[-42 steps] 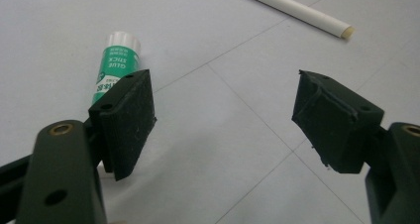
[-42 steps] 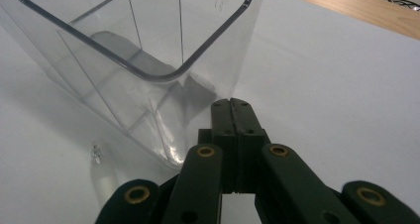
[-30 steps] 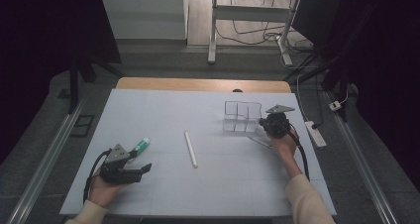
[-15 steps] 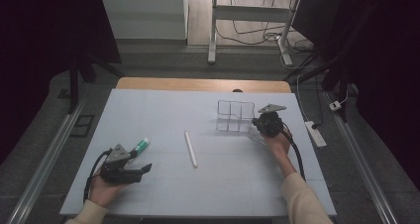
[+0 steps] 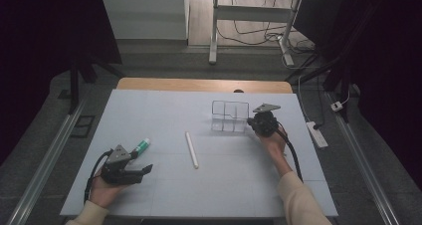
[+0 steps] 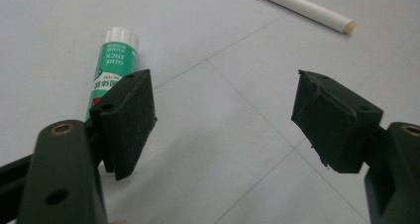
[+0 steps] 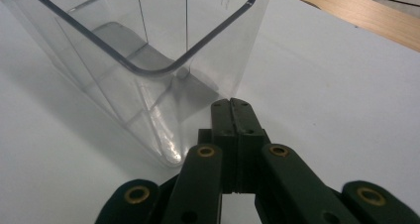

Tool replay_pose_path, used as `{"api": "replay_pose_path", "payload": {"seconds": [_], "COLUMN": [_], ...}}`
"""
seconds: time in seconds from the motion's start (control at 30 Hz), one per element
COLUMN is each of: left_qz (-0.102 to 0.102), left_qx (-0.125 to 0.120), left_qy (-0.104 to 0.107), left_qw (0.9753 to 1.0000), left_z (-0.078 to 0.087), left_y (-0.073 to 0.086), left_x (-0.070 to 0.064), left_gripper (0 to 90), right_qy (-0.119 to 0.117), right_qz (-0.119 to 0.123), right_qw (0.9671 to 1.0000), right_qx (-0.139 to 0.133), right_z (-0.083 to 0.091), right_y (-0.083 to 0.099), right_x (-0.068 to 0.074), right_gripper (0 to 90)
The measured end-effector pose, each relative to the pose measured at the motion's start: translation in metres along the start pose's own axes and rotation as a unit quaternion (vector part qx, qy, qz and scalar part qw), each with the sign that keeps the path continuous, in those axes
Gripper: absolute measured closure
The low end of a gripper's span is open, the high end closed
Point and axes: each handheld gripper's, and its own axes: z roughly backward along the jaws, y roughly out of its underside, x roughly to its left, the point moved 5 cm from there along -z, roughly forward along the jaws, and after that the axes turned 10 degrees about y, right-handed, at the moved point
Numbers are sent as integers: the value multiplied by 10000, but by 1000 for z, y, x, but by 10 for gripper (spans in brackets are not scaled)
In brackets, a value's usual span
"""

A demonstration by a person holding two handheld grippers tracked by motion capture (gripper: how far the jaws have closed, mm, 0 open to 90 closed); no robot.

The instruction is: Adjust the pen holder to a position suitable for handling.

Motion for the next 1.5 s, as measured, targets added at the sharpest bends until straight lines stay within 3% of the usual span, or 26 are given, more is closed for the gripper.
{"api": "replay_pose_path", "payload": {"seconds": [0.33,1.5], "left_qz": [-25,-73], "left_qx": [29,69], "left_qy": [-10,9], "left_qw": [10000,9999], "left_z": [0,-1], "left_y": [1,2], "left_x": [0,0], "left_gripper": [248,253], "right_qy": [-120,-277], "right_qz": [96,194], "right_qw": [9999,9994], "right_qx": [8,-3], "right_z": [-7,-21], "right_y": [-6,-18], "right_x": [14,42], "right_gripper": [892,892]}}
